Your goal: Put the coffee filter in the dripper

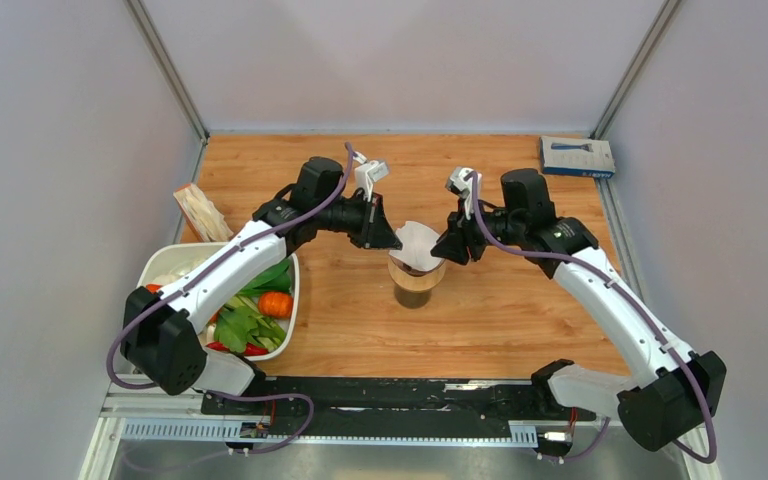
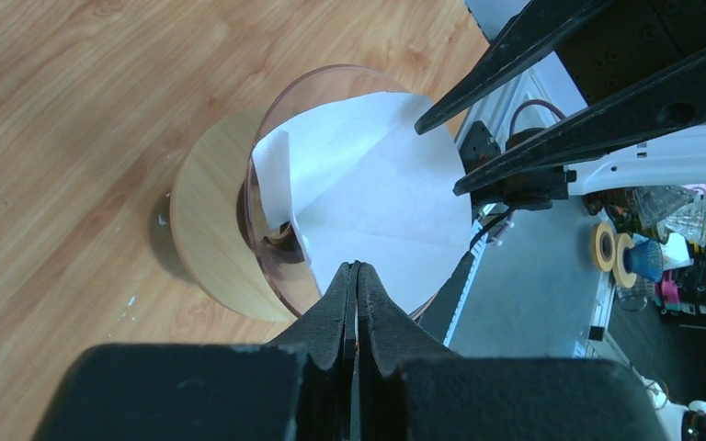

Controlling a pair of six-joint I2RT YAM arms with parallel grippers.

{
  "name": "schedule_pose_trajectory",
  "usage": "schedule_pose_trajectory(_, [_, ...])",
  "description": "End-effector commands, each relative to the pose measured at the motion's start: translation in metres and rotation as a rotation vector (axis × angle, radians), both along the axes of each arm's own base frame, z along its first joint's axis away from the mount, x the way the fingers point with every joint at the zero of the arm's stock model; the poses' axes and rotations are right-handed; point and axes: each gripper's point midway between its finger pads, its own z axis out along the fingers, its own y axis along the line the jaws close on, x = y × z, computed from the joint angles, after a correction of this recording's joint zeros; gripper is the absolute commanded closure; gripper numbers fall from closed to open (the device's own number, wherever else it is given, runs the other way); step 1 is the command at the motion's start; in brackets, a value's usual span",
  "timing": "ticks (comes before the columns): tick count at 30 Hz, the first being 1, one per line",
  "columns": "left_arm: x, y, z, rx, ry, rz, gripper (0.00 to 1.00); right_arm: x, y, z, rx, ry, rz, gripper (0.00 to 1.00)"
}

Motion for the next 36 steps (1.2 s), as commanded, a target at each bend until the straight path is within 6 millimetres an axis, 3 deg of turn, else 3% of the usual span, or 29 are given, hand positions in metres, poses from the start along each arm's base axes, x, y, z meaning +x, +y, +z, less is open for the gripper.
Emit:
schedule_pose_trajectory(1, [0.0,0.001,-0.005,0.022,-0.02,-0.006,0.98,0.003,0.001,0.0,-0.004,-0.021,0.018,0.64])
schedule_pose_trajectory(9, [0.0,0.002,-0.008,0.034,-0.012,-0.01,0.98,0.005,0.001,-0.006,-0.023,-0.004,0.019,0.65])
schedule_pose_trajectory(13, [-0.001,0.002,-0.005,0.037,-0.024,-0.017,0.97,0.002,0.005,0.001,-0.016,-0.016,0.043,0.65])
schedule_pose_trajectory(16, [-0.003,0.003,0.004,0.022,-0.05,-0.029,0.9,0.001,0.009,0.016,0.011,-0.048,0.067,0.63])
schedule_pose_trajectory(23, [-0.012,0.004,0.033,-0.044,-0.115,-0.049,0.6,-0.005,0.016,0.059,0.087,-0.141,0.12,0.58])
schedule_pose_trajectory(30, [-0.019,0.004,0.074,-0.137,-0.2,-0.07,0.46,-0.004,0.016,0.094,0.13,-0.227,0.115,0.53])
schedule_pose_trajectory(33, [-0.02,0.008,0.095,-0.17,-0.249,-0.08,0.38,-0.001,0.012,0.114,0.15,-0.28,0.08,0.45])
schedule_pose_trajectory(36, [-0.013,0.024,0.119,-0.19,-0.295,-0.052,0.33,0.005,0.005,0.137,0.174,-0.335,0.019,0.27])
